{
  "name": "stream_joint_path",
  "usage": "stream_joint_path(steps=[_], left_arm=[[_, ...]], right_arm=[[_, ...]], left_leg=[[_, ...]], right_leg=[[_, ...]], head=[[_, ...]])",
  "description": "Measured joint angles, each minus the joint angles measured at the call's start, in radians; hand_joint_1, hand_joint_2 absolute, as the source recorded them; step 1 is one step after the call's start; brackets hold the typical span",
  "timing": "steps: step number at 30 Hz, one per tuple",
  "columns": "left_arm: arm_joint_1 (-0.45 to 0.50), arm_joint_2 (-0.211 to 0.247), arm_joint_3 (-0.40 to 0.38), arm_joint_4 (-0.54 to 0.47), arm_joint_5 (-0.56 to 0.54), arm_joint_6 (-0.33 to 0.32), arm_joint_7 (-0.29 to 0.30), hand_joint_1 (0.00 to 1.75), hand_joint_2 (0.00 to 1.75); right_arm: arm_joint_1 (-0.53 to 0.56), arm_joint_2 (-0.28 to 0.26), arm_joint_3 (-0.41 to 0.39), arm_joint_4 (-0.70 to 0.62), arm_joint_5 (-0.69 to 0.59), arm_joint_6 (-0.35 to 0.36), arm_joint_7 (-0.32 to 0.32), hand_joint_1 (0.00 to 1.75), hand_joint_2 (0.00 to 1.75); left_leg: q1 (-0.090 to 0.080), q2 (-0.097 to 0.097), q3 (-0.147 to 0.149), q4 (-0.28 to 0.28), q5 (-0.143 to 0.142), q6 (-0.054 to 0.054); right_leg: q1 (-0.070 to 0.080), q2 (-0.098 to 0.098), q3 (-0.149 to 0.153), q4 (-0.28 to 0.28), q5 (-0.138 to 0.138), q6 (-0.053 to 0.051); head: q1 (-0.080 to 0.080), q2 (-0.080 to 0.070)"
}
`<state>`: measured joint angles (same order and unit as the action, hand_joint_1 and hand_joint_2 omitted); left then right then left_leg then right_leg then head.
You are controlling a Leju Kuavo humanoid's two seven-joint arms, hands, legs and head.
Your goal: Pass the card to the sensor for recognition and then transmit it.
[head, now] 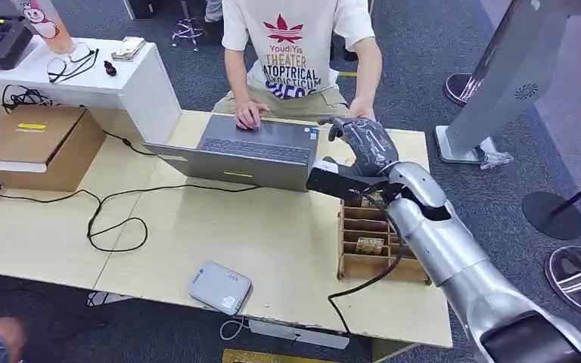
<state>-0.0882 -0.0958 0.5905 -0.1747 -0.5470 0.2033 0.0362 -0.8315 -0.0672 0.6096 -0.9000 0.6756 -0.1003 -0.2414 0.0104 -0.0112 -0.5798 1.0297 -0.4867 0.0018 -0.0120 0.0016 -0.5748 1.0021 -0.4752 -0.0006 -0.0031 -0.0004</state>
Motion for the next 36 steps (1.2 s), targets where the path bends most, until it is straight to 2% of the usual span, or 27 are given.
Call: stream_joint_path(steps=[7, 14, 16, 20, 24, 27, 30, 36], left_arm=[[0.004, 0.0, 0.0, 0.0, -0.005, -0.008, -0.023, 0.0, 0.0], [0.004, 0.0, 0.0, 0.0, -0.008, -0.008, -0.023, 0.0, 0.0], [0.005, 0.0, 0.0, 0.0, -0.006, -0.005, -0.026, 0.0, 0.0], [0.011, 0.0, 0.0, 0.0, 0.006, 0.002, -0.04, 0.0, 0.0], [0.019, 0.0, 0.0, 0.0, 0.019, 0.011, -0.055, 0.0, 0.0], [0.024, -0.001, 0.003, 0.0, 0.032, 0.018, -0.06, 0.0, 0.0], [0.031, -0.001, 0.008, 0.0, 0.043, 0.022, -0.06, 0.0, 0.0], [0.04, -0.001, 0.017, 0.0, 0.055, 0.022, -0.064, 0.0, 0.0]], right_arm=[[0.044, 0.002, 0.011, 0.023, 0.01, -0.038, 0.009, 0.0, 1.75], [0.101, -0.014, 0.005, -0.019, 0.009, -0.092, -0.004, 0.0, 1.75], [0.128, -0.018, -0.004, -0.047, 0.001, -0.135, -0.031, 0.0, 1.75], [0.231, -0.024, -0.048, -0.154, -0.052, -0.284, -0.134, 0.0, 1.75], [0.368, -0.032, -0.089, -0.262, -0.142, -0.378, -0.238, 0.0, 1.75], [0.486, -0.033, -0.12, -0.342, -0.201, -0.445, -0.285, 0.0, 1.75], [0.58, -0.031, -0.136, -0.402, -0.225, -0.472, -0.298, 0.0, 1.75], [0.691, -0.026, -0.144, -0.483, -0.234, -0.482, -0.298, 0.0, 1.75]], left_leg=[[0.0, 0.0, 0.0, 0.001, 0.0, 0.0], [0.0, 0.0, 0.0, 0.001, 0.0, 0.0], [0.0, 0.0, 0.0, 0.001, 0.0, 0.0], [0.0, 0.0, 0.0, 0.001, -0.001, 0.0], [0.0, 0.0, 0.0, 0.001, -0.001, 0.001], [0.0, -0.001, 0.0, 0.001, -0.002, 0.001], [0.0, 0.0, -0.001, 0.001, -0.003, 0.001], [0.0, 0.0, -0.001, 0.001, -0.003, 0.001]], right_leg=[[0.0, 0.0, 0.0, 0.0, 0.0, 0.0], [0.0, 0.001, 0.0, 0.0, 0.0, 0.0], [0.0, 0.0, 0.0, 0.0, 0.0, 0.0], [0.0, 0.0, 0.0, 0.0, 0.0, 0.0], [0.0, 0.0, 0.0, -0.001, -0.001, 0.0], [0.0, 0.0, 0.0, -0.001, -0.002, 0.002], [0.0, 0.0, 0.0, -0.001, -0.002, 0.002], [0.0, 0.0, 0.0, -0.001, -0.002, 0.002]], head=[[0.0, 0.0], [0.0, 0.0], [0.0, 0.0], [0.0, 0.0], [0.0, 0.0], [0.0, 0.0], [0.0, 0.0], [0.0, 0.0]])
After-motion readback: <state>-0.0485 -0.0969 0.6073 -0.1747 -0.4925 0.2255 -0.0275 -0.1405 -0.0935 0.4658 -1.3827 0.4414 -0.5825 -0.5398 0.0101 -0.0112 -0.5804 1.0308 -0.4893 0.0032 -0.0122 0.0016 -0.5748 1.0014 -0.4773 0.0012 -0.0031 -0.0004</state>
